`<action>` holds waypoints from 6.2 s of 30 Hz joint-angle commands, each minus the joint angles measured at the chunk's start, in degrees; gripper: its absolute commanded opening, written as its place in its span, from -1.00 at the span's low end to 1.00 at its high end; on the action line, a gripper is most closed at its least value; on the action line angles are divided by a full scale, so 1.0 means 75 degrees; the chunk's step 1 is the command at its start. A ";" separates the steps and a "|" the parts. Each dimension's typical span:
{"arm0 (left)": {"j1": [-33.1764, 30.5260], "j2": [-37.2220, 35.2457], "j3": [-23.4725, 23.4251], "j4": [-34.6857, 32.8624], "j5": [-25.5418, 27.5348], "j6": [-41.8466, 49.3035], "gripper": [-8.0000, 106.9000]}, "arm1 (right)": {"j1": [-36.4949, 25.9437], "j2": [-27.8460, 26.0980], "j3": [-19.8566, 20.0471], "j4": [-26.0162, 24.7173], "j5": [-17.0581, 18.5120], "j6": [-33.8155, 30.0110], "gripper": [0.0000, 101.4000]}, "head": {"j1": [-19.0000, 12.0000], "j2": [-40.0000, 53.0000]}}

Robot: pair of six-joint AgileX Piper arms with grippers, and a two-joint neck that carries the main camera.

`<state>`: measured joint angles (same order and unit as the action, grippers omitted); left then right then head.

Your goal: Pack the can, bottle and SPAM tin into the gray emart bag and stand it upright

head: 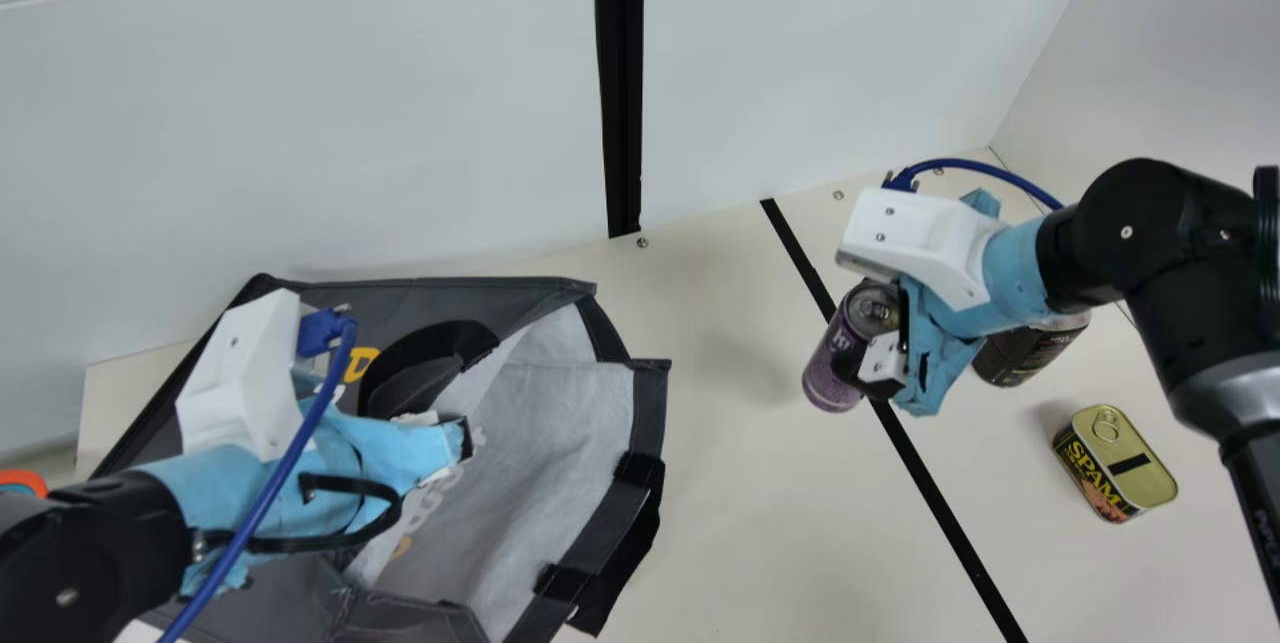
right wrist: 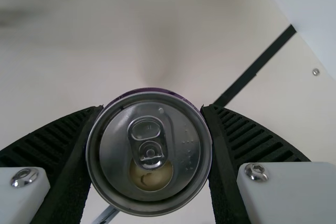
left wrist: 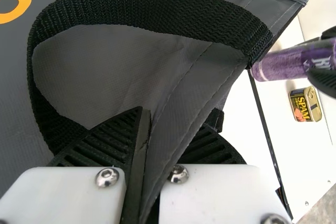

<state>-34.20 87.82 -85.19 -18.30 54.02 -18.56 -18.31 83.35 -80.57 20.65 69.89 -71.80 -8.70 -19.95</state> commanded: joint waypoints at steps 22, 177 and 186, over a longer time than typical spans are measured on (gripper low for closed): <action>0.0000 0.0000 0.0000 0.0000 0.0000 0.0000 -1.00 | 0.0892 -0.1016 0.0881 0.0608 0.0002 0.0179 -1.00 | -0.0173 -0.0007; 0.0000 0.0000 0.0000 0.0000 0.0000 0.0000 -1.00 | 0.4082 0.0760 -0.0931 0.2131 -0.0072 0.3563 -1.00 | -0.0173 -0.0007; 0.0000 0.0000 0.0000 0.0000 0.0000 0.0000 -1.00 | 0.4552 0.1004 -0.0745 0.2095 -0.0474 0.3689 -1.00 | -0.0173 -0.0007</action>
<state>-34.20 87.82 -85.19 -18.30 54.02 -18.56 15.56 90.77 -86.21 36.44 66.22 -44.17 -8.61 -19.95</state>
